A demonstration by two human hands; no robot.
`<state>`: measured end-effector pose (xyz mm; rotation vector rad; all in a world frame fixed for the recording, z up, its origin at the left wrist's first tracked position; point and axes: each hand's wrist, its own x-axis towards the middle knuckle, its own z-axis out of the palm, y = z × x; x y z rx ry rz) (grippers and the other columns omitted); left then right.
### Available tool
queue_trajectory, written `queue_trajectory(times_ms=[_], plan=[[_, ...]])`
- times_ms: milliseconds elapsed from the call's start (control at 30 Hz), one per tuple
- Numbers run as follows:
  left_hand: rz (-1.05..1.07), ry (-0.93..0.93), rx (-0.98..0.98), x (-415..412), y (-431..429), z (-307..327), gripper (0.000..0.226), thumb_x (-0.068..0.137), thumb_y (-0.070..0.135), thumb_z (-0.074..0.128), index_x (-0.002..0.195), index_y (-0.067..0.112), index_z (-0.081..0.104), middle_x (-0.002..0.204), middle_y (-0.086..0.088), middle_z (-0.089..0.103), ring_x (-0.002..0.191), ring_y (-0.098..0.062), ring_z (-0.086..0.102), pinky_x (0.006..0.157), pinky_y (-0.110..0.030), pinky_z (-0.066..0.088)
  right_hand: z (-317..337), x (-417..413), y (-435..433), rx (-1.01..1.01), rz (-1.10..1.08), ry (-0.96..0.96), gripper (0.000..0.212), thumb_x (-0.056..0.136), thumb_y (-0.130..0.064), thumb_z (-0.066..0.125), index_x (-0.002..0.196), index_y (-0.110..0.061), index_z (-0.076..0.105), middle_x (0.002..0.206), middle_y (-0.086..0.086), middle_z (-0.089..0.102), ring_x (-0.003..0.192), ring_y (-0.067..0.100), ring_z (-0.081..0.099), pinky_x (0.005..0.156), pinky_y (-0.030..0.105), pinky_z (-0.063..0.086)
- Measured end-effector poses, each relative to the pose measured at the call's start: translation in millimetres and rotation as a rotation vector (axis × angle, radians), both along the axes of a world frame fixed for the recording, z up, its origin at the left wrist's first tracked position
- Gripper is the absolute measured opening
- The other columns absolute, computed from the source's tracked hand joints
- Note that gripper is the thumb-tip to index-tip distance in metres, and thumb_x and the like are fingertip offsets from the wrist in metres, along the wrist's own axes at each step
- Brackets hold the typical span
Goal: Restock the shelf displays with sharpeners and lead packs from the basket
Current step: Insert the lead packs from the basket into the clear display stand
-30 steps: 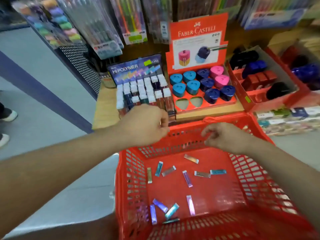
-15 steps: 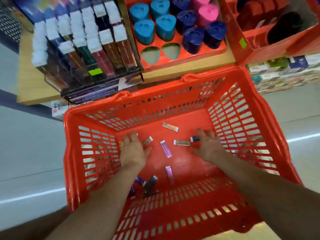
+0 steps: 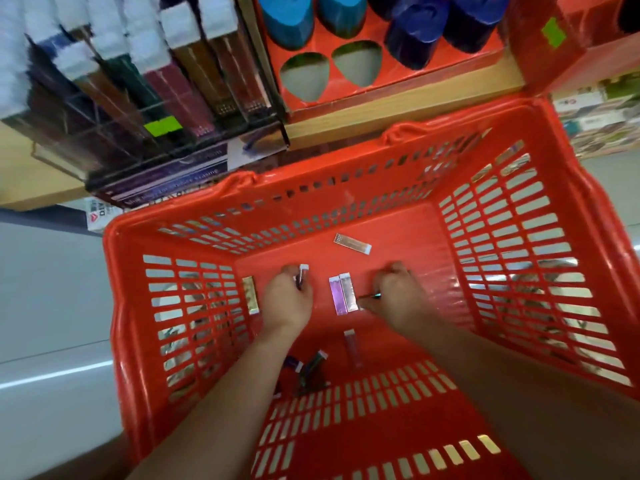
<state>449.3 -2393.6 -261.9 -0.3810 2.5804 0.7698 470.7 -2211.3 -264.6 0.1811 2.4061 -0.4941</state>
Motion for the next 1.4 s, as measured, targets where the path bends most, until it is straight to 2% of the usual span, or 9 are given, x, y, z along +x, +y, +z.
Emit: queue_trajectory(times_ms=[200, 333, 567, 767, 867, 967, 1133, 1267, 1400], plan=[[0.047, -0.114, 0.088, 15.3, 50.4, 1.1, 0.026, 0.093, 0.028, 0.051, 0.116, 0.015, 0.047, 0.106, -0.014, 0.065, 0.099, -0.037, 0.061, 0.072, -0.036, 0.042, 7.5, -12.2, 10.0, -0.032, -0.076, -0.062, 0.026, 0.095, -0.028, 0.055, 0.114, -0.01, 0.053, 0.113, 0.02, 0.066, 0.107, 0.034, 0.062, 0.083, 0.035, 0.047], [0.024, -0.028, -0.042, 26.5, 61.6, -5.5, 0.051, 0.074, 0.038, 0.074, 0.111, 0.016, 0.047, 0.111, -0.009, 0.057, 0.1, -0.032, 0.057, 0.075, -0.04, 0.045, 9.5, -35.5, 10.1, -0.144, -0.183, 0.023, 0.053, 0.086, -0.001, 0.051, 0.136, -0.013, 0.045, 0.118, 0.018, 0.064, 0.112, 0.034, 0.06, 0.09, 0.035, 0.047], [0.045, -0.012, -0.041, 26.1, 59.4, -6.0, 0.032, 0.082, 0.028, 0.064, 0.106, 0.012, 0.049, 0.106, -0.011, 0.058, 0.095, -0.034, 0.059, 0.074, -0.04, 0.042, -4.7, -54.7, -15.5, -0.106, -0.095, 0.198, 0.03, 0.083, -0.02, 0.07, 0.11, -0.017, 0.057, 0.116, 0.009, 0.053, 0.103, 0.031, 0.059, 0.085, 0.034, 0.047], [-0.122, 0.04, -0.074, 25.6, 34.5, -8.7, 0.036, 0.082, 0.028, 0.062, 0.113, 0.01, 0.056, 0.109, -0.011, 0.059, 0.098, -0.031, 0.058, 0.081, -0.037, 0.042, 3.0, -51.5, -16.8, 0.016, 0.031, 0.003, 0.021, 0.086, -0.017, 0.059, 0.107, -0.015, 0.059, 0.11, 0.014, 0.068, 0.106, 0.032, 0.064, 0.081, 0.034, 0.049], [-0.172, 0.073, -0.06, 24.4, 25.8, -7.3, 0.024, 0.087, 0.021, 0.056, 0.109, 0.012, 0.06, 0.103, -0.011, 0.063, 0.095, -0.03, 0.059, 0.077, -0.036, 0.041, 6.1, -38.8, -11.6, -0.164, -0.153, -0.186, 0.005, 0.086, -0.016, 0.054, 0.085, -0.017, 0.059, 0.1, 0.014, 0.067, 0.096, 0.029, 0.063, 0.072, 0.027, 0.043], [-0.082, 0.014, 0.046, 22.0, 18.7, -1.2, 0.014, 0.088, 0.016, 0.057, 0.1, 0.014, 0.064, 0.089, -0.008, 0.068, 0.08, -0.025, 0.062, 0.067, -0.029, 0.04, 2.6, -30.5, -11.4, -0.322, -0.45, -0.166, 0.025, 0.082, 0.0, 0.04, 0.066, -0.018, 0.045, 0.073, 0.014, 0.062, 0.079, 0.036, 0.068, 0.059, 0.027, 0.043], [0.763, -0.295, 0.803, 11.7, 14.9, 21.9, 0.027, 0.089, -0.003, 0.056, 0.114, 0.007, 0.061, 0.067, -0.003, 0.064, 0.05, -0.012, 0.055, 0.044, -0.022, 0.04, 30.8, -20.0, -23.7, -0.677, -0.845, -0.333, 0.019, 0.084, -0.007, 0.049, 0.082, -0.022, 0.061, 0.062, 0.002, 0.049, 0.046, 0.014, 0.038, 0.045, 0.017, 0.022], [0.61, -0.329, 0.939, 14.6, 38.0, 61.5, 0.029, 0.091, -0.005, 0.048, 0.108, 0.014, 0.064, 0.083, -0.008, 0.065, 0.065, -0.019, 0.058, 0.056, -0.026, 0.046, 51.3, -10.6, -34.8, -0.961, -0.954, -0.484, 0.031, 0.095, -0.047, 0.054, 0.088, -0.02, 0.068, 0.066, 0.002, 0.063, 0.052, 0.014, 0.055, 0.047, 0.02, 0.039], [0.256, -0.188, 0.709, 16.5, 54.9, 56.4, 0.033, 0.083, 0.013, 0.044, 0.105, 0.022, 0.067, 0.096, 0.004, 0.073, 0.09, -0.017, 0.068, 0.09, -0.042, 0.054, 55.7, -1.6, -29.9, -1.136, -1.101, -0.393, 0.022, 0.102, -0.028, 0.046, 0.098, -0.018, 0.065, 0.073, -0.001, 0.072, 0.058, 0.011, 0.066, 0.049, 0.021, 0.05]])
